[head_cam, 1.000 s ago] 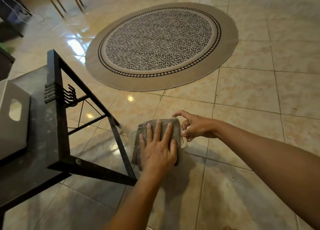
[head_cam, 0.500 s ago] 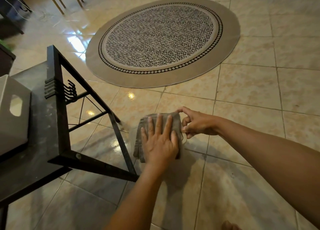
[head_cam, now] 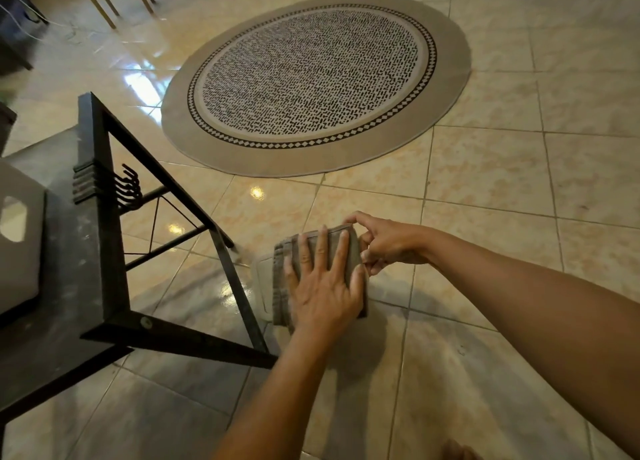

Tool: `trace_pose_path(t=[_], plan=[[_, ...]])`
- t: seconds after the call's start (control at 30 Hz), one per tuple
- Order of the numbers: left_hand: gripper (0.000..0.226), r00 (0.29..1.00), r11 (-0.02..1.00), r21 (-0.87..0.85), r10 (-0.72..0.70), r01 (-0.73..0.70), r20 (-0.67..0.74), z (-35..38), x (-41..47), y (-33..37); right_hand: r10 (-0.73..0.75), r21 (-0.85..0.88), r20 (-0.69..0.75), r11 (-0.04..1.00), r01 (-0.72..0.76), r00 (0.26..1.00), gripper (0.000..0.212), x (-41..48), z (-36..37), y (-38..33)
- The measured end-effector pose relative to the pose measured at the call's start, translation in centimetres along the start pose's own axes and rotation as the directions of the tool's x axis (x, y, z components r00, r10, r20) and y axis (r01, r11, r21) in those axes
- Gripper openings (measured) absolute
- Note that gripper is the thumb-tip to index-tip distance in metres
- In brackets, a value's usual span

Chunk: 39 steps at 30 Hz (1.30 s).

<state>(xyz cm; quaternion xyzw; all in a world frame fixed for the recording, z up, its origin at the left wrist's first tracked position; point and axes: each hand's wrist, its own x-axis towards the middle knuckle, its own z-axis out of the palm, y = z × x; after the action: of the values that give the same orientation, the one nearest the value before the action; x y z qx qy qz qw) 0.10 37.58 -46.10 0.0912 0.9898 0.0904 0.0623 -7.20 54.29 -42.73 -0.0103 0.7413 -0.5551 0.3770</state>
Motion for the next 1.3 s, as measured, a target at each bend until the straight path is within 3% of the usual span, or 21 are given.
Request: trace_pose_path(t=[0.23, 0.4, 0.53, 0.6, 0.77, 0.97, 1.13, 1.3], plan=[[0.066, 0.987, 0.980, -0.119, -0.159, 0.158, -0.004, 0.3, -1.5, 0.1, -0.017, 0.002, -0.021, 1.000, 0.017, 1.000, 0.060, -0.1, -0.2, 0.4], [0.058, 1.000, 1.000, -0.011, 0.018, -0.018, 0.013, 0.2, -1.0, -0.4, -0.024, -0.006, -0.014, 1.000, 0.024, 1.000, 0.061, -0.1, -0.1, 0.2], [0.060, 0.988, 0.987, -0.038, -0.156, 0.157, 0.020, -0.4, 0.0, -3.0, -0.033, -0.025, -0.041, 0.999, 0.032, 0.999, 0.060, -0.1, 0.1, 0.2], [0.061, 0.986, 0.985, -0.038, -0.166, 0.167, 0.025, -0.3, -1.0, -2.8, -0.031, -0.033, -0.034, 0.999, 0.030, 0.999, 0.063, 0.1, 0.2, 0.0], [0.063, 0.999, 0.999, -0.002, -0.032, 0.032, -0.004, 0.0, -0.2, -0.1, -0.023, -0.020, 0.019, 1.000, 0.024, 1.000, 0.075, 0.1, 0.0, 0.5], [0.064, 1.000, 1.000, 0.000, -0.019, 0.019, 0.024, -0.7, -0.2, -2.4, -0.032, -0.001, -0.009, 0.999, 0.032, 0.999, 0.071, 0.2, 0.0, 0.3], [0.060, 0.973, 0.969, 0.086, 0.227, -0.230, 0.046, -0.4, 1.1, -1.7, -0.026, -0.027, 0.011, 0.999, 0.026, 1.000, 0.076, 0.1, 0.3, 0.1], [0.060, 0.995, 0.996, 0.030, -0.088, 0.090, -0.041, -0.3, 0.4, -3.9, -0.034, -0.006, -0.027, 0.999, 0.034, 0.999, 0.070, 0.0, 0.3, 0.2]])
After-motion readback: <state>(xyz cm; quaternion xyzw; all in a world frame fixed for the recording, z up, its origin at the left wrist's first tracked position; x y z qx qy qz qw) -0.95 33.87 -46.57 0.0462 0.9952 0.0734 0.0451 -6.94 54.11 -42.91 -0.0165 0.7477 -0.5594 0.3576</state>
